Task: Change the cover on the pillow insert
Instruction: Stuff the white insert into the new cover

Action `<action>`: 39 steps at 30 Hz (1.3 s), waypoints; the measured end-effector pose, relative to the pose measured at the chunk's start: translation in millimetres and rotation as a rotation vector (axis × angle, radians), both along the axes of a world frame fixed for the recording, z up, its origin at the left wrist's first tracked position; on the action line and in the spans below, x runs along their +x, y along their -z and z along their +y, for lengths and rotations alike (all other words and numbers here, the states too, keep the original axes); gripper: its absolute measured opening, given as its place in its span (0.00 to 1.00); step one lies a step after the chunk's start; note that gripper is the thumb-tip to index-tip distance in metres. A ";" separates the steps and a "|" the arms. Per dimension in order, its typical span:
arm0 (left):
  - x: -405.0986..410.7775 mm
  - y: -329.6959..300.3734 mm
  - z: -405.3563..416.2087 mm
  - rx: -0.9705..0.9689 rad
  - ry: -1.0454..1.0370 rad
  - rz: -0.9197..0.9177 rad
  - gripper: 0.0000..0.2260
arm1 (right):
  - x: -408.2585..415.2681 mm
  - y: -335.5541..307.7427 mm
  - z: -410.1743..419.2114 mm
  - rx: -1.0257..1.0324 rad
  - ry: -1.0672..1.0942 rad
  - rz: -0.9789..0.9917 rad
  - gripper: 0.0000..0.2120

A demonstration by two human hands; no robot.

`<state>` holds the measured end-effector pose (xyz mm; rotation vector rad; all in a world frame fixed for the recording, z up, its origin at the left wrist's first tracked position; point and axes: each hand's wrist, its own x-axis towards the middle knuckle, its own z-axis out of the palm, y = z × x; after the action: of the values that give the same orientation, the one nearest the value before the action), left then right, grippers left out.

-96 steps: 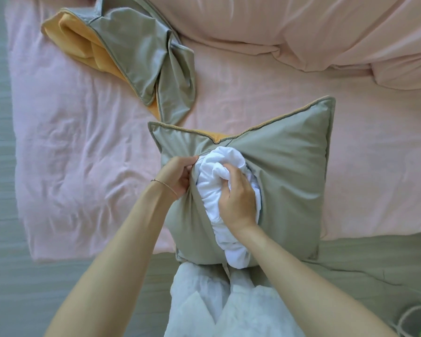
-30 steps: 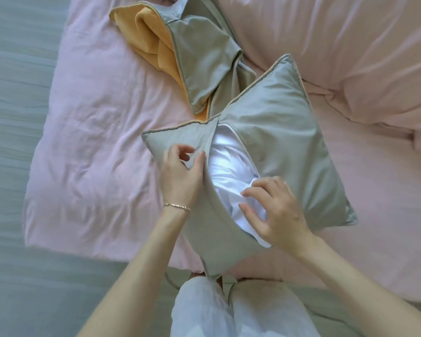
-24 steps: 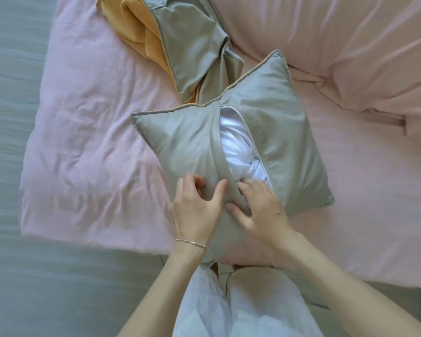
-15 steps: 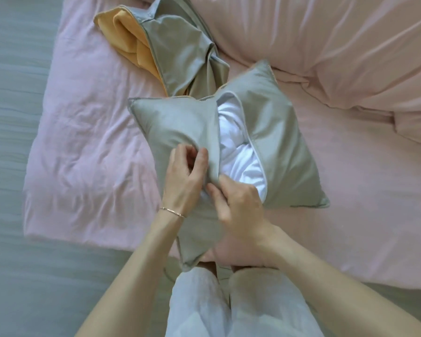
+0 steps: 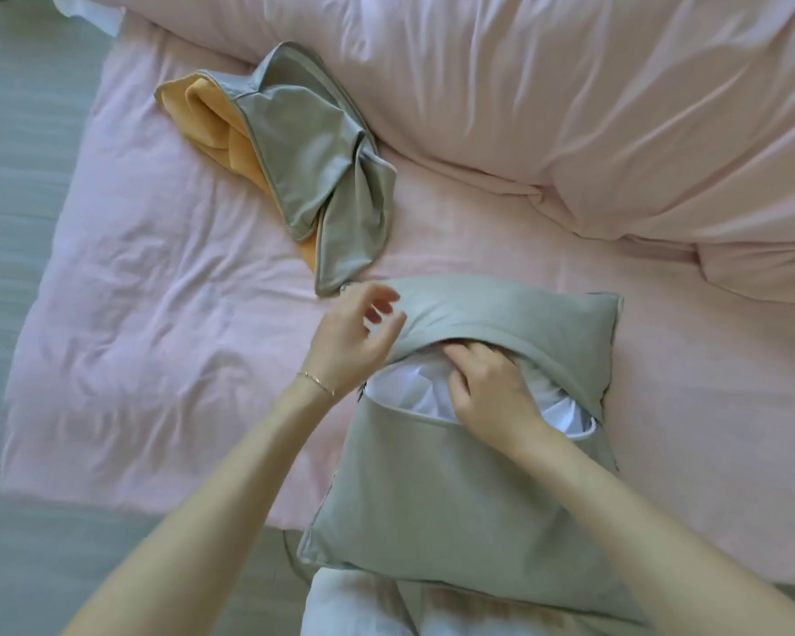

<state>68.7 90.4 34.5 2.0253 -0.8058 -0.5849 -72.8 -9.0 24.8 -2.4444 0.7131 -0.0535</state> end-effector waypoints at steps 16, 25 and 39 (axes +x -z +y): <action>28.3 40.5 -15.5 0.079 0.034 0.180 0.09 | 33.2 21.0 -1.1 -0.162 -0.136 0.103 0.16; 30.7 37.4 -13.3 -0.020 -0.062 0.554 0.04 | 61.5 25.8 -10.2 -0.066 -0.249 0.270 0.14; 38.8 51.1 -23.6 0.192 -0.334 0.538 0.12 | 36.3 13.2 14.8 -0.087 -0.111 0.198 0.07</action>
<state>107.5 66.8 -16.5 1.9717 -0.0916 -0.9782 -36.6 5.8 11.6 -2.5924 0.6703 0.2071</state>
